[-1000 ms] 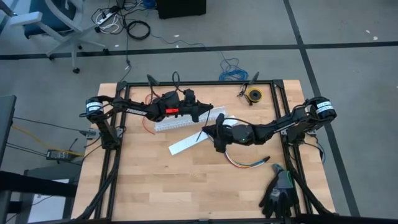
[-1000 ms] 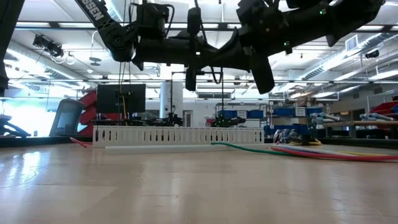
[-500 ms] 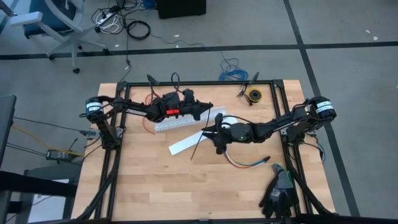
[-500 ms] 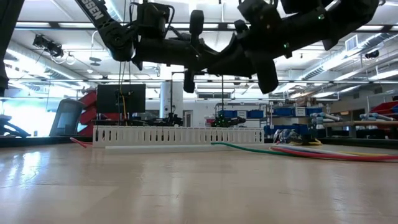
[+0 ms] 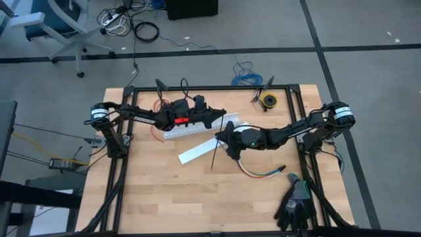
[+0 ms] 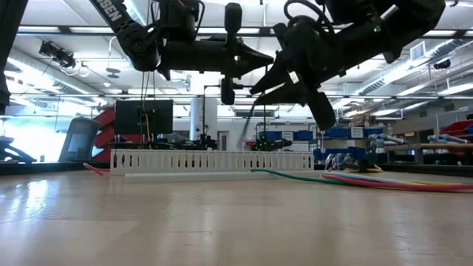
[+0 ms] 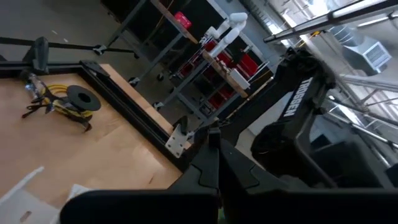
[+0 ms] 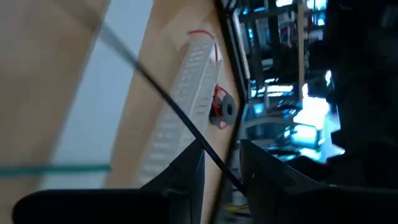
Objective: Ziptie cables
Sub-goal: Prepare the black zip tie
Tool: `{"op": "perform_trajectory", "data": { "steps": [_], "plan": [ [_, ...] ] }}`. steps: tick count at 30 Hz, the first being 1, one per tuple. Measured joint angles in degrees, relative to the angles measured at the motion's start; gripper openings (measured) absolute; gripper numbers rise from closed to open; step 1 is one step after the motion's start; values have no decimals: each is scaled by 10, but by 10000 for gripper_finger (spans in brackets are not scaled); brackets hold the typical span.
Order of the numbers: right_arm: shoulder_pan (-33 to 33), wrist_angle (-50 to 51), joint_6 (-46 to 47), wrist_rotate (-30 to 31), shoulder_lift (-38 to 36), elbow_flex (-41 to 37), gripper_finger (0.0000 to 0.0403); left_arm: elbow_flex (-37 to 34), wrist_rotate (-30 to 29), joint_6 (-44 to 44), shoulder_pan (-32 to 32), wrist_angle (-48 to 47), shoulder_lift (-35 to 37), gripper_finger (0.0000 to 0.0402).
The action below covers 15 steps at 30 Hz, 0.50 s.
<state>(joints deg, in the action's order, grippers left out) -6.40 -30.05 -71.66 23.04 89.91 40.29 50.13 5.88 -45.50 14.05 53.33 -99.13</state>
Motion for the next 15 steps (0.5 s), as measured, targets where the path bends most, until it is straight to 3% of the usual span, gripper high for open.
{"op": "perform_trajectory", "data": {
  "steps": [7,15],
  "plan": [
    [3,-1,-139,-13,0,0,85,0,0,-13,-6,0,0,2],
    [2,10,-85,-85,0,0,74,0,-7,-14,-6,11,0,2]
  ]
}}
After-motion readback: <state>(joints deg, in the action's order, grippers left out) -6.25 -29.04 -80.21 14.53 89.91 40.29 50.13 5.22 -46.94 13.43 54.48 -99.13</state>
